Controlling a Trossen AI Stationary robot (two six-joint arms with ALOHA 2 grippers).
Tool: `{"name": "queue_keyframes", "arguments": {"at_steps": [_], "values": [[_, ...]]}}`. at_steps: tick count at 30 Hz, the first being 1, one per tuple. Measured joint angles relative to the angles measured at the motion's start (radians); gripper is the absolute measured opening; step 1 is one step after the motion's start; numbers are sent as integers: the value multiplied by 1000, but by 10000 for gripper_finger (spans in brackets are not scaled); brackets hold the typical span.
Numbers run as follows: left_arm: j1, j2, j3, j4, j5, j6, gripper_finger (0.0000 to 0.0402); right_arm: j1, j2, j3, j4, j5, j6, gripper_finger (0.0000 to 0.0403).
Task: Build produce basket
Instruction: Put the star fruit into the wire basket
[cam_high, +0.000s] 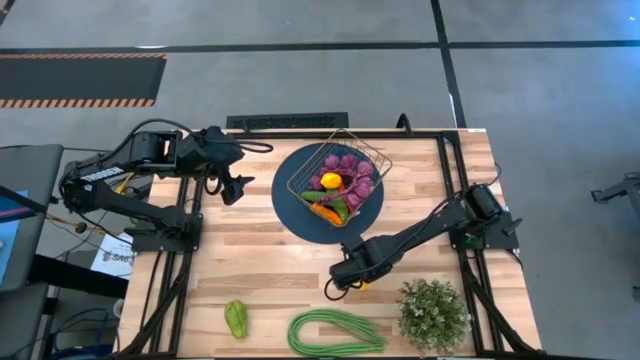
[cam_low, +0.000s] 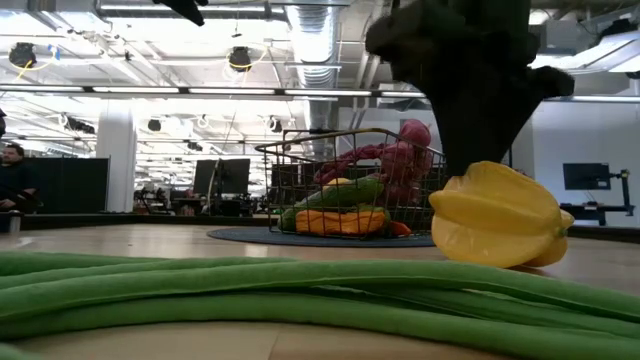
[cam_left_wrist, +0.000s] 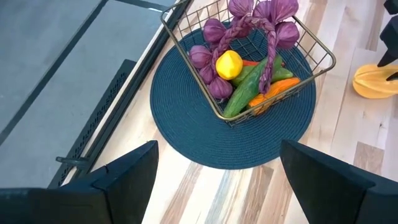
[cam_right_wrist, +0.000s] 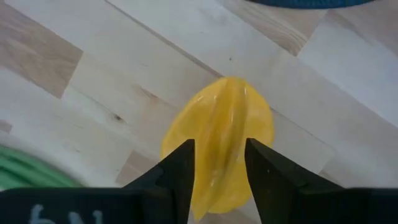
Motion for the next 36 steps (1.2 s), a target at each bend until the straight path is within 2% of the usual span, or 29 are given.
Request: {"name": "queue_keyframes", "arguments": {"at_steps": [11,14,18,21,23,29,33,36], "values": [[0,0,0,0,1,-11,322,0,67,3,46,-20,-26,129],[0,0,0,0,1,-12,322,0,49,0,54,-36,-31,96],[0,0,0,0,1,-12,322,3,6,15,49,-58,-80,24],[0,0,0,0,1,-12,322,2,-49,57,45,-42,-105,17],[0,0,0,0,1,-12,322,1,-84,89,34,-7,-127,20],[0,0,0,0,1,-12,322,-23,-210,211,-46,213,-277,8],[0,0,0,0,1,-12,322,-90,-279,265,-128,334,-408,6],[0,0,0,0,0,-14,322,-172,-325,277,-141,368,-508,6]]}}
